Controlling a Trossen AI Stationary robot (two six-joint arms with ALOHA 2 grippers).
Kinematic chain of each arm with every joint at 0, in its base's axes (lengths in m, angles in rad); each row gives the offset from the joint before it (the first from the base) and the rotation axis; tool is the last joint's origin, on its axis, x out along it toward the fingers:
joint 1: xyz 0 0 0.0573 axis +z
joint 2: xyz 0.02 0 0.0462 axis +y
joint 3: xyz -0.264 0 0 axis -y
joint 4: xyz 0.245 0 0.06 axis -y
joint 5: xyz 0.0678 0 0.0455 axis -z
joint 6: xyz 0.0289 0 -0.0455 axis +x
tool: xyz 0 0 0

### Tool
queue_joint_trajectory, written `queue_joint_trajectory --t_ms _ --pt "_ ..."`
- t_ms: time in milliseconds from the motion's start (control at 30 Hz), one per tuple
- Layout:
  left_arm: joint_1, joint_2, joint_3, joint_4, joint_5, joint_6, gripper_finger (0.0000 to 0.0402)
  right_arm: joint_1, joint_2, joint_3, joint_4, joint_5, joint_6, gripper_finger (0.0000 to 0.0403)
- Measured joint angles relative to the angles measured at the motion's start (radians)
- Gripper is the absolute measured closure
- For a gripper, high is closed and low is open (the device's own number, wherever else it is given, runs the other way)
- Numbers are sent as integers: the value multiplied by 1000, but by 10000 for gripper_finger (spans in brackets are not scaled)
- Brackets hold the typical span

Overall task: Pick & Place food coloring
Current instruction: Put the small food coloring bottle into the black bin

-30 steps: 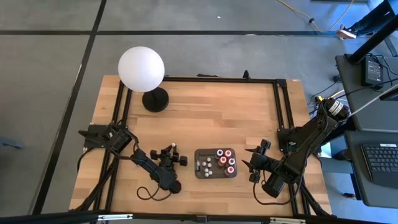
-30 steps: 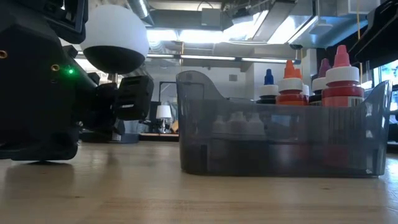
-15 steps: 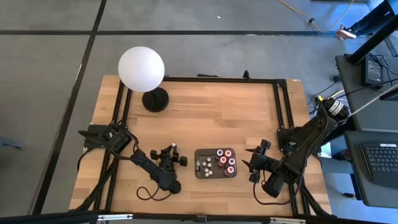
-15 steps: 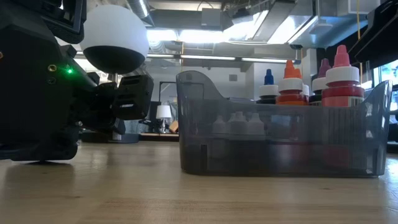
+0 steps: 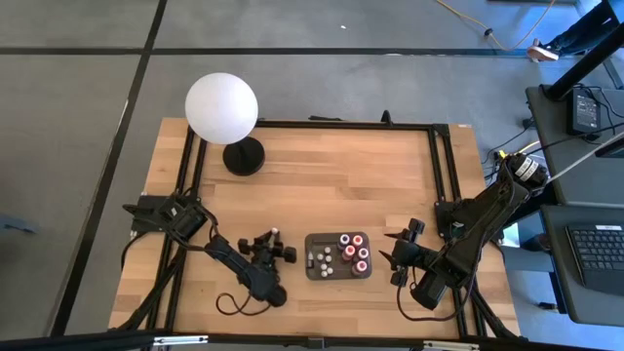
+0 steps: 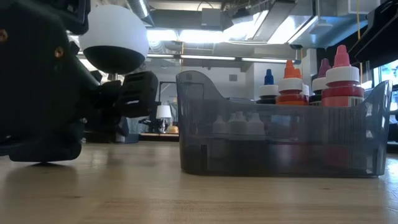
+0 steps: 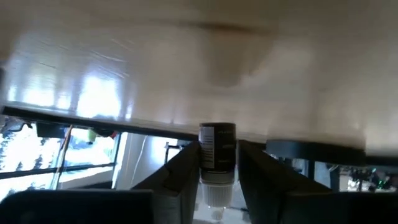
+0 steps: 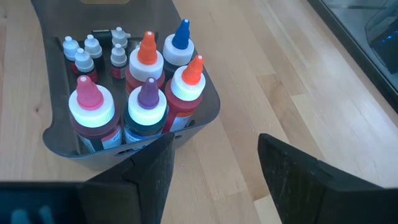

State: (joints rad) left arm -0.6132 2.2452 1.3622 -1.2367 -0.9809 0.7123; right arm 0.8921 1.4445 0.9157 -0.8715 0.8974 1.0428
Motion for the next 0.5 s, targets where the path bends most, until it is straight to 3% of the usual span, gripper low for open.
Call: queue_joint_trajectory --t_ms 233,500 --pt "-1 2 36 3 63 -77 256 0 0 0 0 0 3 170" --pt "-19 2 37 -6 22 -76 237 0 0 0 0 0 3 170"
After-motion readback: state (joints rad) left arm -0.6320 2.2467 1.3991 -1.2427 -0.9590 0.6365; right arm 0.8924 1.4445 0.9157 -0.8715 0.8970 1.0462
